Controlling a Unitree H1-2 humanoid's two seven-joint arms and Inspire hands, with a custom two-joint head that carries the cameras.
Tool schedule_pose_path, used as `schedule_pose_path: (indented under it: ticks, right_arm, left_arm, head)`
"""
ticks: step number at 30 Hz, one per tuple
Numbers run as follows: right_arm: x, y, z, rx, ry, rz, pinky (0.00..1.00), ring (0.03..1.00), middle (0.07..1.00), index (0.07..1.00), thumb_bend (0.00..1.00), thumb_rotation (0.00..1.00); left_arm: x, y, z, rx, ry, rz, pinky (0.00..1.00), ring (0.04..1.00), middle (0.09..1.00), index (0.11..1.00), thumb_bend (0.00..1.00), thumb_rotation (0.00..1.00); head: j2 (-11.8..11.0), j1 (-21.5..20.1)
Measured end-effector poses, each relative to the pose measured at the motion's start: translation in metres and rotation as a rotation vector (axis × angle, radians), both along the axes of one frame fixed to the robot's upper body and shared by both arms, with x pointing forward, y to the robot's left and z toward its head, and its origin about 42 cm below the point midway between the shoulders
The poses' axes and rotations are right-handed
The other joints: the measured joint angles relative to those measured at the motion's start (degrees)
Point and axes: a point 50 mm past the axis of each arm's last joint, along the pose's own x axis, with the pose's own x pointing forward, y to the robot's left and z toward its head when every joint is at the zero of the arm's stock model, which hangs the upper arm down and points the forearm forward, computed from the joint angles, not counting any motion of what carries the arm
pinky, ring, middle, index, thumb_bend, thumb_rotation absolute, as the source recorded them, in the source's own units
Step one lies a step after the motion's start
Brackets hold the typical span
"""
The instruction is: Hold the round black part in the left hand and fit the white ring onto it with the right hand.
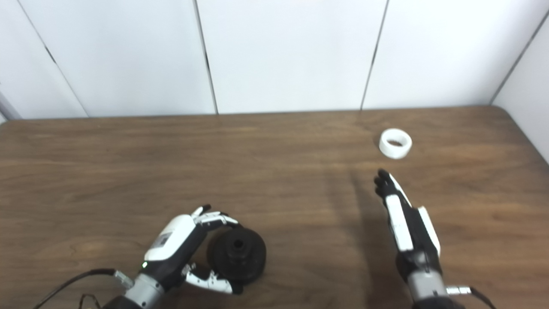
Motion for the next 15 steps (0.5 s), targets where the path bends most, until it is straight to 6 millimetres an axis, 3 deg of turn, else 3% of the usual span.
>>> schedule_pose_path:
  ticks: [15]
  right_arm:
    - [-0.0005, 0.0003, 0.0021, 0.005, 0.02, -0.009, 1.0, 0.962, 0.933, 0.94, 0.58, 1.0]
  left_arm:
    - [0.0013, 0.0012, -0.0081, 0.018, 0.013, -0.009, 1.0, 0.896, 0.791, 0.483, 0.52, 0.05]
  head:
    - [1.9, -0.1]
